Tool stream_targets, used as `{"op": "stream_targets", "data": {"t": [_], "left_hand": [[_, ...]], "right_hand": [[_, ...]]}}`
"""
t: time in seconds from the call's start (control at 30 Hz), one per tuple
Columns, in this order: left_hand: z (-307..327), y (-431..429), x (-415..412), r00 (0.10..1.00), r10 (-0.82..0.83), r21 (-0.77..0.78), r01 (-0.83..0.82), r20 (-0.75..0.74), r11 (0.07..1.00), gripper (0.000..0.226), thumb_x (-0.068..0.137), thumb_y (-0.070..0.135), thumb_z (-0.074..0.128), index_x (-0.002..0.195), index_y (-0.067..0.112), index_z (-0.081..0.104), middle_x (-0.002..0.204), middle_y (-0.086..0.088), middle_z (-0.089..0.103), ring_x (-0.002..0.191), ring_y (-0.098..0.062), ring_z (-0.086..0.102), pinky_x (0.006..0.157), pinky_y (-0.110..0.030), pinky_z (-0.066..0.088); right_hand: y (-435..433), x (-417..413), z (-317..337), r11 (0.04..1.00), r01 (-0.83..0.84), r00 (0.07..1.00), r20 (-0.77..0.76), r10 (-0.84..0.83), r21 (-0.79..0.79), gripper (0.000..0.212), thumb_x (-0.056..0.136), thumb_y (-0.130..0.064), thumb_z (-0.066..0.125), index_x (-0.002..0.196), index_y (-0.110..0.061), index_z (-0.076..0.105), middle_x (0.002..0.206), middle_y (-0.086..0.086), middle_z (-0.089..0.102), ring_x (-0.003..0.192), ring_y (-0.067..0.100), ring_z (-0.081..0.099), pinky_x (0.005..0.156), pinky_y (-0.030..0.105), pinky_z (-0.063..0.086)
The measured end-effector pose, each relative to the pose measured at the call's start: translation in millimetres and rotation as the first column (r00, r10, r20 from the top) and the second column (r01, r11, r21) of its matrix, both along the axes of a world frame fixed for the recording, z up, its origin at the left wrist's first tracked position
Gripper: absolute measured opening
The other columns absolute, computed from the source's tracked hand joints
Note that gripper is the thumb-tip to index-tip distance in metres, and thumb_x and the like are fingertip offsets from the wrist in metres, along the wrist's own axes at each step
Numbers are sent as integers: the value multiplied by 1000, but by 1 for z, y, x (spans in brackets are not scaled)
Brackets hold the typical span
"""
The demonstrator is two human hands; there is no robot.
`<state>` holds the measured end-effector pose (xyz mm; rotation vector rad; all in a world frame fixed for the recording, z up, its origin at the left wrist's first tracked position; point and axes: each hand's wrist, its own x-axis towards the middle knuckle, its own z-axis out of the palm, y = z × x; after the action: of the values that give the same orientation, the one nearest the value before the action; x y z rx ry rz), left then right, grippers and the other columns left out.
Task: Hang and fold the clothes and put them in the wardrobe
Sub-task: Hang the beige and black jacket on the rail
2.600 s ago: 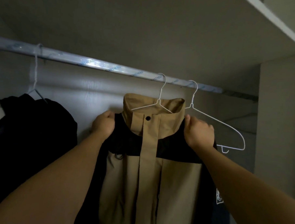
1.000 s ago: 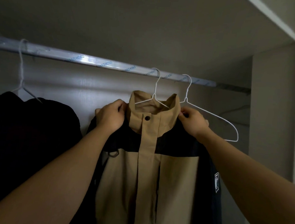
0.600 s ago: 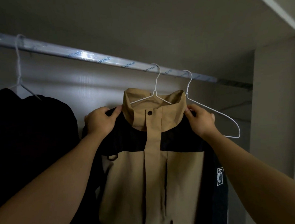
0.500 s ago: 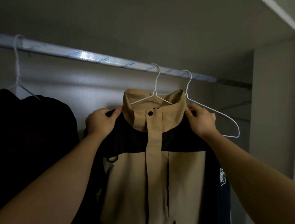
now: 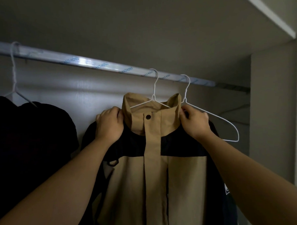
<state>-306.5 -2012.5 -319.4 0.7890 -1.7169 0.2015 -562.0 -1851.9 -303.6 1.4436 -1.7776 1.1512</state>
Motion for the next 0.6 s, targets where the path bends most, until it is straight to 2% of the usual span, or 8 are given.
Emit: {"op": "stream_targets", "data": {"t": [0.07, 0.17, 0.27, 0.33, 0.47, 0.6], "left_hand": [[2, -2, 0, 1000, -9, 20, 9, -10, 1000, 27, 104, 19, 39, 94, 11, 63, 95, -13, 69, 95, -36, 59, 84, -41, 33], [3, -2, -1, 998, -46, 53, 48, -49, 997, 29, 106, 21, 36, 93, 13, 61, 94, -13, 68, 93, -35, 58, 87, -41, 35], [-1, 2, -3, 992, -92, 49, 96, -89, 994, 28, 107, 22, 36, 85, 18, 52, 85, -10, 64, 85, -34, 57, 83, -41, 38], [-5, 4, -3, 990, -101, 42, 105, -99, 994, 29, 107, 23, 37, 85, 16, 53, 83, -11, 64, 83, -35, 57, 82, -42, 40], [-8, -3, -4, 993, -56, 24, 59, -106, 998, 31, 106, 22, 38, 90, 8, 60, 89, -19, 68, 87, -39, 60, 83, -45, 43], [-7, -6, -11, 994, -31, 16, 33, -107, 999, 29, 105, 22, 39, 91, 9, 61, 88, -18, 68, 88, -37, 59, 82, -42, 38]], "right_hand": [[-1, -2, 3, 999, -39, 998, 50, 40, -34, 25, 105, -42, 38, 96, -32, 58, 85, -11, 64, 83, 14, 59, 90, 39, 35], [2, -8, 2, 992, -65, 990, 115, 77, -106, 23, 106, -37, 40, 93, -28, 57, 81, -8, 61, 78, 16, 59, 81, 42, 47], [3, -12, -5, 979, 92, 988, -109, -113, -185, 28, 108, -32, 34, 88, -21, 50, 73, -4, 57, 69, 23, 55, 72, 42, 42], [4, -12, -8, 967, 137, 955, -230, -186, -213, 31, 107, -34, 32, 85, -20, 47, 70, -3, 55, 62, 24, 52, 63, 39, 38], [13, -30, -15, 922, 328, 900, -227, -372, -207, 47, 106, -49, 27, 82, -18, 53, 68, 1, 56, 60, 25, 54, 56, 36, 45], [22, -46, -26, 886, 391, 848, -277, -452, -251, 50, 106, -47, 26, 80, -16, 55, 68, 6, 62, 55, 31, 58, 49, 30, 31]]}}
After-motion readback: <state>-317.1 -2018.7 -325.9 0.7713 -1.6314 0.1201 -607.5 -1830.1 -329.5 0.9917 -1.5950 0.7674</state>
